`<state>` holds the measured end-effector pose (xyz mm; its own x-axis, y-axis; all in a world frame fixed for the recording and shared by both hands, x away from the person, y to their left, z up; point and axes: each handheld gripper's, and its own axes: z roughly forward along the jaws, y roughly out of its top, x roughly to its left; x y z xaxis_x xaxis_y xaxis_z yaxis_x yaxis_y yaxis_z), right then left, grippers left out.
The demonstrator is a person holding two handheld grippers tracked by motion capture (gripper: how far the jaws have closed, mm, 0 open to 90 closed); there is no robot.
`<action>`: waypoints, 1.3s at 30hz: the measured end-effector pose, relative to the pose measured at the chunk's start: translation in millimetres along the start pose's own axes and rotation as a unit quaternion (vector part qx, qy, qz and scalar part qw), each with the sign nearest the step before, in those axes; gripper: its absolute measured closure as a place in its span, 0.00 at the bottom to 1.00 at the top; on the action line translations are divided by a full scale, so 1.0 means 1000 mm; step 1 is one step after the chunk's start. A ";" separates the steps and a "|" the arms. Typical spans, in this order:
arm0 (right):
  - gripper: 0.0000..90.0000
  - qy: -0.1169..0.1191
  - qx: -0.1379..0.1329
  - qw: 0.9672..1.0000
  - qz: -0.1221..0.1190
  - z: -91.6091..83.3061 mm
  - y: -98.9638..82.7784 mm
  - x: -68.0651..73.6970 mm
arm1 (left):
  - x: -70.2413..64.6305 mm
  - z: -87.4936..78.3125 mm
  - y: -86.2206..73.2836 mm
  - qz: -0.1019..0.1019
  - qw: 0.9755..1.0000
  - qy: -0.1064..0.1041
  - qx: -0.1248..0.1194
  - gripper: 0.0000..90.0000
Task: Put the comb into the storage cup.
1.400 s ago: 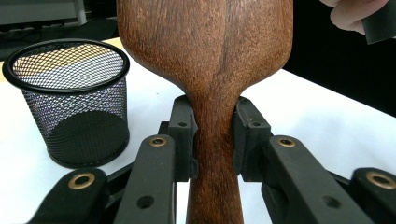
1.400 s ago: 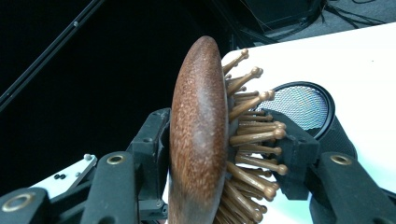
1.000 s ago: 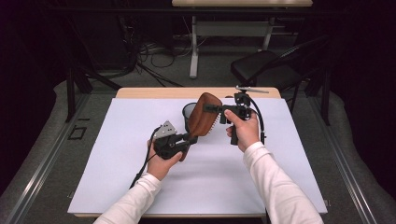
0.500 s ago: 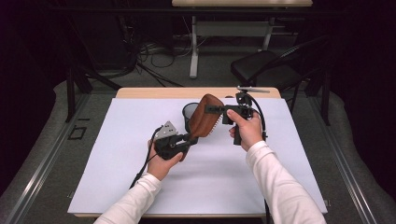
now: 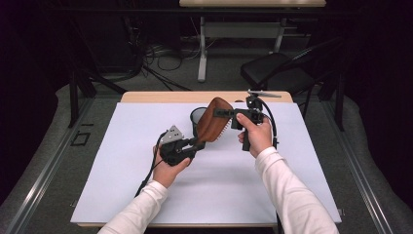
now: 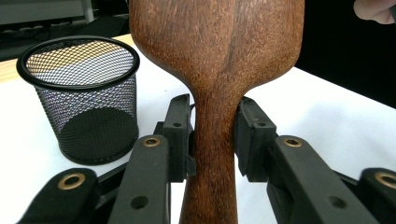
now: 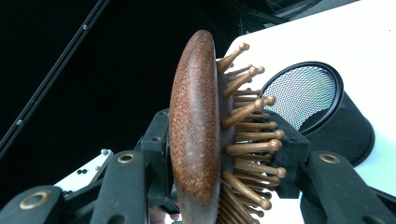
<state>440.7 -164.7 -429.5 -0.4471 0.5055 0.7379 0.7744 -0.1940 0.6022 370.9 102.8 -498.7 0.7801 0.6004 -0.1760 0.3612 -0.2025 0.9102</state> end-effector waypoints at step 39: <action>0.56 -0.019 -0.033 0.999 0.004 -0.010 0.005 -0.004 | 0.027 -0.023 0.008 -0.069 0.997 0.039 -0.017 0.44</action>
<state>441.6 -176.6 -426.9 -0.4218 0.5355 0.7317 0.7469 -0.2523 0.6152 383.0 135.2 -487.1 0.6813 0.6793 -0.2728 0.4440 -0.0872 0.8918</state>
